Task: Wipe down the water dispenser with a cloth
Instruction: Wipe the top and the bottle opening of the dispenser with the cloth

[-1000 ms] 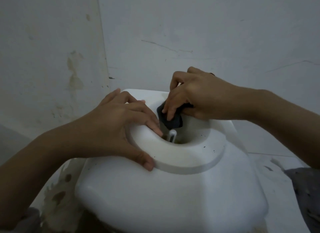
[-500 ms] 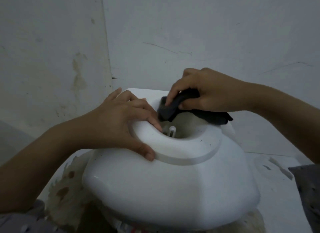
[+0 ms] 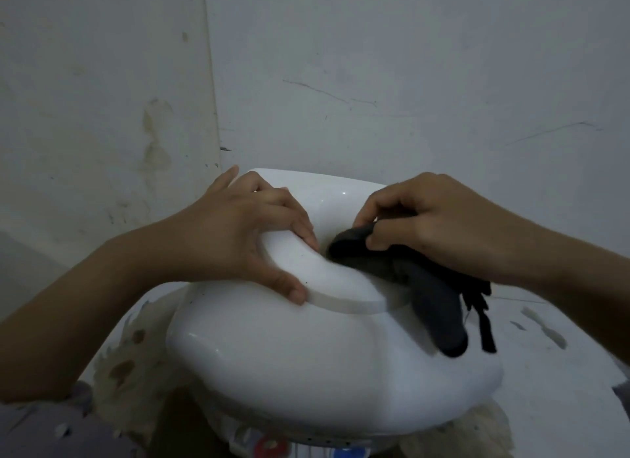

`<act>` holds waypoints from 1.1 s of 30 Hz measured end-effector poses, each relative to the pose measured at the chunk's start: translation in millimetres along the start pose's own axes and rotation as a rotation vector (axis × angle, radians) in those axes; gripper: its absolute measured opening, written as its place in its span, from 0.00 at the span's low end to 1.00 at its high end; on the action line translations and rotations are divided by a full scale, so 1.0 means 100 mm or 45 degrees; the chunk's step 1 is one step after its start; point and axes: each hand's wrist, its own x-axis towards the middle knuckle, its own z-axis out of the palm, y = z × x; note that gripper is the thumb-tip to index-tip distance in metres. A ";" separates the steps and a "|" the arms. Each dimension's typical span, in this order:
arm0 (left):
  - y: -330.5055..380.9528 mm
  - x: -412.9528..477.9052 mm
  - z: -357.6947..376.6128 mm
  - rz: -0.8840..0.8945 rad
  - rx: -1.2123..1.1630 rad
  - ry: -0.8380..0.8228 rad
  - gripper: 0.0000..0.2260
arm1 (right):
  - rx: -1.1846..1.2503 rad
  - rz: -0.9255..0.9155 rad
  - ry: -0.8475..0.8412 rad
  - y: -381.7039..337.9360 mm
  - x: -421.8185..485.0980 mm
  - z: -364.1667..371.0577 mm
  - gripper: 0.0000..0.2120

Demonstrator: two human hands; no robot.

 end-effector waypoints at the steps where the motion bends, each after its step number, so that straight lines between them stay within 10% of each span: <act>1: 0.00 0.00 0.01 -0.001 0.004 0.000 0.25 | 0.168 0.017 -0.021 -0.01 -0.02 0.02 0.05; 4: -0.02 0.00 0.01 -0.004 -0.007 -0.005 0.24 | 0.471 0.075 -0.017 -0.02 -0.01 -0.05 0.06; 9: -0.01 -0.01 -0.01 -0.021 -0.019 0.026 0.33 | -0.091 0.004 0.185 0.11 0.23 -0.17 0.07; 15: -0.03 -0.01 0.02 -0.088 -0.052 0.041 0.34 | -0.510 -0.140 0.018 0.07 0.58 0.00 0.06; 29: 0.04 -0.04 0.00 -0.175 -0.155 0.086 0.40 | -0.260 -0.371 -0.620 0.16 0.54 -0.17 0.18; 33: 0.05 -0.05 0.01 -0.167 -0.178 0.105 0.39 | -0.387 -0.320 -0.415 0.18 0.57 -0.37 0.15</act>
